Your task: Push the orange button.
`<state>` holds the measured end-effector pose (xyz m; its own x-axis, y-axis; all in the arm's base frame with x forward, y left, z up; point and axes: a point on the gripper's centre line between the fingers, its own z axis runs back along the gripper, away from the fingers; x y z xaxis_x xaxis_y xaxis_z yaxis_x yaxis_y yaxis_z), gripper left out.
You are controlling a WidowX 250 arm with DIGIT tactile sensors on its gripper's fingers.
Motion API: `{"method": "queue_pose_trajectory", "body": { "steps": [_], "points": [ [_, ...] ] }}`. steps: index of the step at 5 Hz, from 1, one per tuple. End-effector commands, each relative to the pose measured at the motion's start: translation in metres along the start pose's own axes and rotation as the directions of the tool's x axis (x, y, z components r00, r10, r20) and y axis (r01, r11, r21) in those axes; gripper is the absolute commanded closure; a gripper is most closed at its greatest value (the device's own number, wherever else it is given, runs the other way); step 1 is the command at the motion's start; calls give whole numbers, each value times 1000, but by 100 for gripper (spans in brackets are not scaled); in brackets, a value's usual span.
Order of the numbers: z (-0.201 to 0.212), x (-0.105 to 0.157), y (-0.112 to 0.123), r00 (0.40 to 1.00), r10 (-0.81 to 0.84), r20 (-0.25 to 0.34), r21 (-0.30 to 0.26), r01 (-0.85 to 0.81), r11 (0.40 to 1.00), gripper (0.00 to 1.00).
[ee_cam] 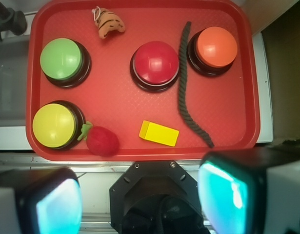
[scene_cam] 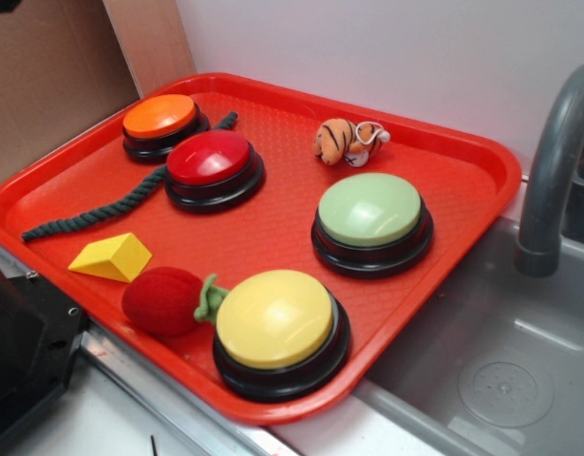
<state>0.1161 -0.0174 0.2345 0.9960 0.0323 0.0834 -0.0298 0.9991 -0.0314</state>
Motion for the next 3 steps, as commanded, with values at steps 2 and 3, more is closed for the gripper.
{"method": "queue_pose_trajectory", "body": {
  "steps": [2, 3],
  "points": [
    [-30, 47, 49, 986, 165, 3, 71, -165, 984, 0],
    [-41, 75, 80, 964, 258, 68, 78, -263, 962, 0]
  ]
}}
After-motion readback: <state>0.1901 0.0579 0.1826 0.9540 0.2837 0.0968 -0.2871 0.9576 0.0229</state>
